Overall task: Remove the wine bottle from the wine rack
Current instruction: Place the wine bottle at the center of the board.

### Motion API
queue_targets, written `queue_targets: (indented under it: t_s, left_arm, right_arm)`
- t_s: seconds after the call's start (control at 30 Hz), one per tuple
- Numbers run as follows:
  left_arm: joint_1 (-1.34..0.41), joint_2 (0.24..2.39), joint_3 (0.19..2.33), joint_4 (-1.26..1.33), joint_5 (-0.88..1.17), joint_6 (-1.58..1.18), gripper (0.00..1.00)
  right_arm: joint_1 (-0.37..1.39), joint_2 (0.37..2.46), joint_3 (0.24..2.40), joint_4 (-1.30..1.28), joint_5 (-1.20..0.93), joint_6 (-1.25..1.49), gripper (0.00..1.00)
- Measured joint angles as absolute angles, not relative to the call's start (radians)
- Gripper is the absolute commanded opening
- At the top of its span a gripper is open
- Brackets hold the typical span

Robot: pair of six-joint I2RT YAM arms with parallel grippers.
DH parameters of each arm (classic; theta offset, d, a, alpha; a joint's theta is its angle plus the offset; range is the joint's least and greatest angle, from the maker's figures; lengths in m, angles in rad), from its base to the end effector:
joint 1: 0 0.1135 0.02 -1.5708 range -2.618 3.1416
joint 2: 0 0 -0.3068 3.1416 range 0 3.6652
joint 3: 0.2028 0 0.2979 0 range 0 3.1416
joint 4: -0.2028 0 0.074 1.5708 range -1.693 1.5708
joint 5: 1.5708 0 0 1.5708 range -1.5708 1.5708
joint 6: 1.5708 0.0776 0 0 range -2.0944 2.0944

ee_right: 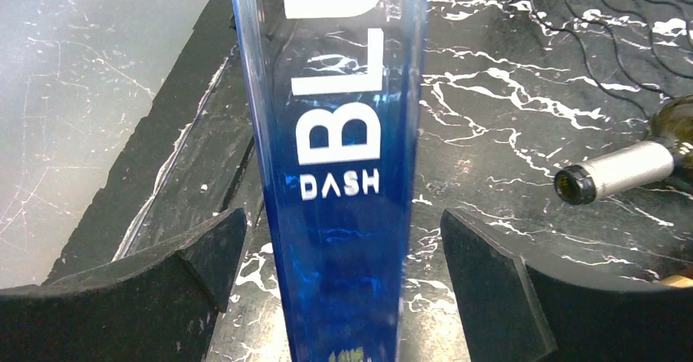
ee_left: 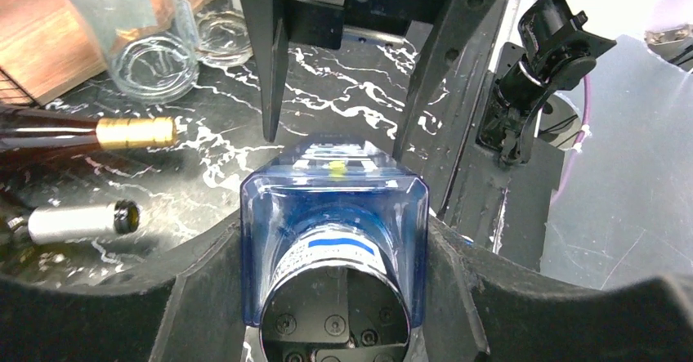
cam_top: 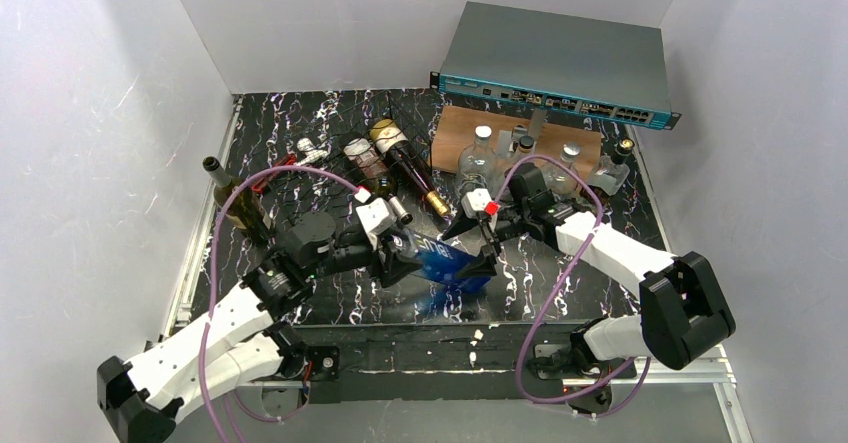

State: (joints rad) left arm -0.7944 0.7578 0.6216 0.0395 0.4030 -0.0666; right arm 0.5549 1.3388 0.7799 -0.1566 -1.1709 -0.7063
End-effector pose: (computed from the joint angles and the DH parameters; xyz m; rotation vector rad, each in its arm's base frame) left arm 0.1458 -0.1919 0.3302 0.9140 1.5000 -0.9748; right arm 0.2236 0.2227 0.2399 -1.6125 1.2176 1.2120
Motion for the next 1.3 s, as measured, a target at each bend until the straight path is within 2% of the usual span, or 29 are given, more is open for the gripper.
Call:
queue_targets:
  t_s: [0.4,0.73,0.93,1.3]
  left_arm:
    - [-0.795,0.642,0.808,-0.400,0.281,0.003,0.00]
    - [-0.795,0.648,1.003,-0.731,0.042,-0.060,0.00]
    - [-0.795,0.675,1.105,-0.854,-0.137,-0.109,0.00]
    - [-0.795,0.770,1.158,-0.907,-0.379,-0.175,0.00]
  right_arm:
    - [0.529,1.335,0.812,-0.192,-1.219,-0.735,0.98]
    - [0.522,1.335,0.812,-0.199,-1.219,-0.741,0.98]
    - [0.517,1.335,0.812,-0.204,-1.218,-0.744,0.98]
    - [0.510,1.335,0.812,-0.206,-1.215,-0.752,0.98]
